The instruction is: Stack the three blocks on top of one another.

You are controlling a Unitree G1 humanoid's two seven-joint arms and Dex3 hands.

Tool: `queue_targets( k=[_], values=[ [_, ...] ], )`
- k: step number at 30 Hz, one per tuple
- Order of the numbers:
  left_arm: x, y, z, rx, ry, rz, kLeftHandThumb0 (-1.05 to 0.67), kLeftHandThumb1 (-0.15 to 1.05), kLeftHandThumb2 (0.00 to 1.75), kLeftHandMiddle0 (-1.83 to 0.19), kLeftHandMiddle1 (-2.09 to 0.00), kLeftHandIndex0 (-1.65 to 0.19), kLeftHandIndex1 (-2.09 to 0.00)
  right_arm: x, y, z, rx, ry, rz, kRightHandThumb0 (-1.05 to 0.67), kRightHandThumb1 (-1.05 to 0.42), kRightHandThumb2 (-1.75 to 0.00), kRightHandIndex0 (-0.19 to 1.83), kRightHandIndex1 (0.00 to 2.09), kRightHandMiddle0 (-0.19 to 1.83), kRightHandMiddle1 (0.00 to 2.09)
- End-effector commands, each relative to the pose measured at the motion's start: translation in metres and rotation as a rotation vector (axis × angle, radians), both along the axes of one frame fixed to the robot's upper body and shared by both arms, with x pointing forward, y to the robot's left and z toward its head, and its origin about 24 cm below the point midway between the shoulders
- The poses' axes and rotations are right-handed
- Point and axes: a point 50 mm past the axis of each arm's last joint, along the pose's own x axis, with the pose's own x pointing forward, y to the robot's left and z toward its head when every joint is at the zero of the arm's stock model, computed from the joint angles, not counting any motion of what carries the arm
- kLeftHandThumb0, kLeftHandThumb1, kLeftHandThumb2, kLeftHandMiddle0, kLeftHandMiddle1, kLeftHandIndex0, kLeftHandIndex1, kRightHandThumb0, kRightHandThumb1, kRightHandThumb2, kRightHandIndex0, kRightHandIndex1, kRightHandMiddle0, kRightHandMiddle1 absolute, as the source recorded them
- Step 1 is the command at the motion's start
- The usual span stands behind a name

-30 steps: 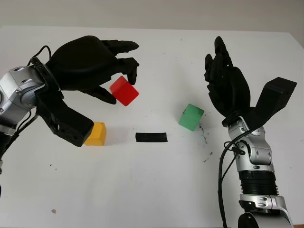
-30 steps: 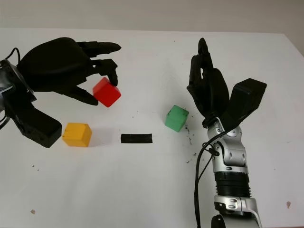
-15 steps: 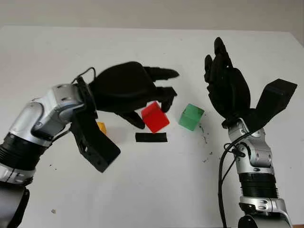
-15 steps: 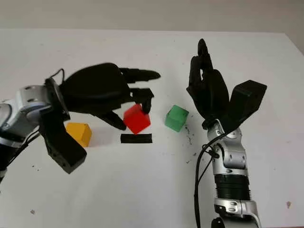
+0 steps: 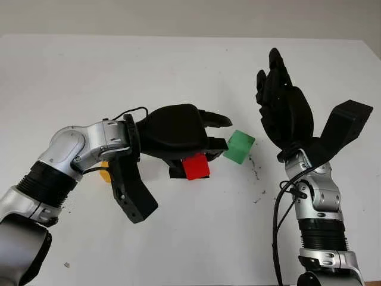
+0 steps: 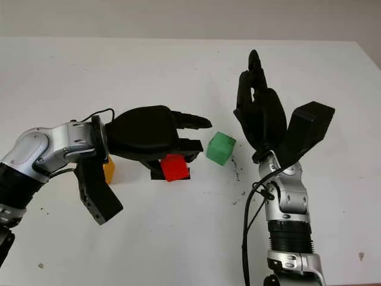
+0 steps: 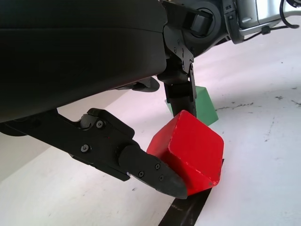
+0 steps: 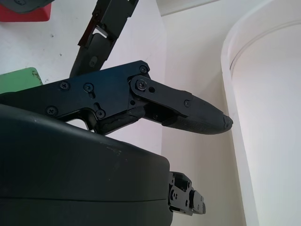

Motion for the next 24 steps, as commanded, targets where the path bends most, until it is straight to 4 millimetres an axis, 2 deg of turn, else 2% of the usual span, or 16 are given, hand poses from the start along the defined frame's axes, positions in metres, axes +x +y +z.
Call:
queue_targets(
  k=[1, 16, 20, 21, 23, 24],
  values=[
    [0.0015, 0.0013, -0.0050, 0.047, 0.015, 0.015, -0.33, 0.86, 0.05, -0.30, -0.08, -0.46, -1.67, -0.0021, -0.0016, 0.0012, 0.002, -0.012, -0.003, -0.71, -1.05, -0.73, -0.19, 0.00, -0.19, 0.00],
    [-0.0007, 0.0035, -0.0010, 0.106, 0.031, 0.042, -0.36, 0.85, 0.05, -0.28, -0.06, -0.51, -1.56, -0.0001, -0.0016, 0.0011, 0.007, -0.008, -0.001, -0.70, -1.05, -0.74, -0.19, 0.00, -0.19, 0.00],
    [-0.0012, 0.0043, -0.0005, 0.117, 0.026, 0.051, -0.38, 0.86, 0.06, -0.23, -0.04, -0.43, -1.55, 0.0003, -0.0022, 0.0014, 0.003, -0.009, 0.003, -0.70, -1.05, -0.73, -0.19, 0.00, -0.19, 0.00],
    [-0.0015, 0.0046, -0.0002, 0.120, 0.021, 0.051, -0.39, 0.86, 0.06, -0.21, -0.04, -0.40, -1.50, 0.0006, -0.0022, 0.0017, -0.001, -0.011, 0.005, -0.70, -1.05, -0.73, -0.19, 0.00, -0.19, 0.00],
    [-0.0020, 0.0051, 0.0005, 0.123, 0.016, 0.050, -0.43, 0.87, 0.06, -0.17, -0.04, -0.31, -1.21, 0.0011, -0.0021, 0.0020, -0.003, -0.013, 0.008, -0.71, -1.05, -0.73, -0.19, 0.00, -0.19, 0.00],
    [-0.0024, 0.0055, 0.0016, 0.125, 0.017, 0.052, -0.45, 0.88, 0.06, -0.14, -0.04, -0.28, -1.01, 0.0012, -0.0021, 0.0020, -0.002, -0.013, 0.009, -0.71, -1.05, -0.73, -0.19, 0.00, -0.19, 0.00]
  ],
)
